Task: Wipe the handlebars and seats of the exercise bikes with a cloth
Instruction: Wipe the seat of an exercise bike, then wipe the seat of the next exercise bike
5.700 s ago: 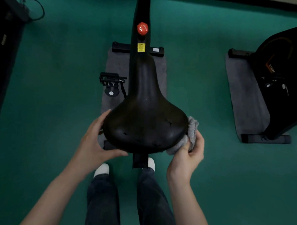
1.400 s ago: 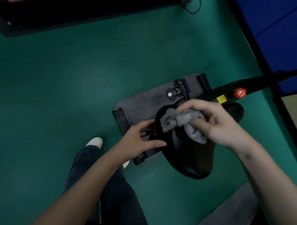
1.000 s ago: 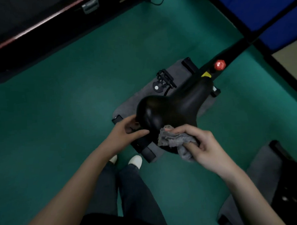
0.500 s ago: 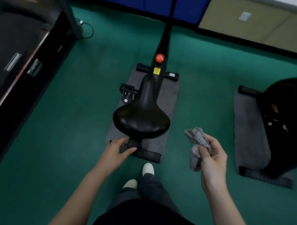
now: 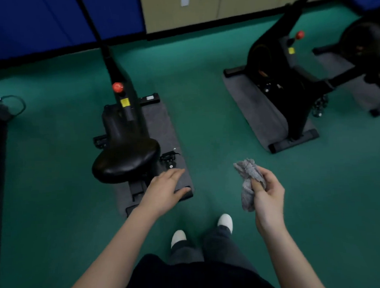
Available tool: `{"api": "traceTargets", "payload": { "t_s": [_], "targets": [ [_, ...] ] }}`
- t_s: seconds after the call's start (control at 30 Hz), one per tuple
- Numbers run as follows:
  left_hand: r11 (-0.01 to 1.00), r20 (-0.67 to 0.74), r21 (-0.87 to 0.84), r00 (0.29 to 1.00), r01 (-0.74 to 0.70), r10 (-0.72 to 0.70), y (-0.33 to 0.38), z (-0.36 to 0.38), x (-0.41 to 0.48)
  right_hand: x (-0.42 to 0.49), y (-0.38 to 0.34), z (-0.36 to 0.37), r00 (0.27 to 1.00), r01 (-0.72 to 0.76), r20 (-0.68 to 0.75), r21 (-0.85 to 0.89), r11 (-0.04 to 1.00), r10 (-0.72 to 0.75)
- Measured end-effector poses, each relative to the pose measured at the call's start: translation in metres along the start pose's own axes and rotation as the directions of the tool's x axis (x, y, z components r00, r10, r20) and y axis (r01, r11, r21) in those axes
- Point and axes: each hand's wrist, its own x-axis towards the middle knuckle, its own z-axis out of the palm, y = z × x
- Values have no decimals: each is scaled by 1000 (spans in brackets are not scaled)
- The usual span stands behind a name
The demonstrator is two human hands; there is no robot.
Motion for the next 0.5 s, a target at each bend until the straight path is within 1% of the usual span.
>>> {"api": "traceTargets", "payload": {
  "t_s": [0.1,0.27,0.5],
  "targets": [
    [994,12,89,998,-69,68,36,6,19,10,1,-33,998,-12,-55,17,1000,13],
    [971,64,176,986,-161,152,103,28,55,37,5,-99,992,-42,-117,18,999,44],
    [952,108,209,973,-225,206,216,67,109,89,2,-209,977,-70,-200,48,996,79]
  ]
}}
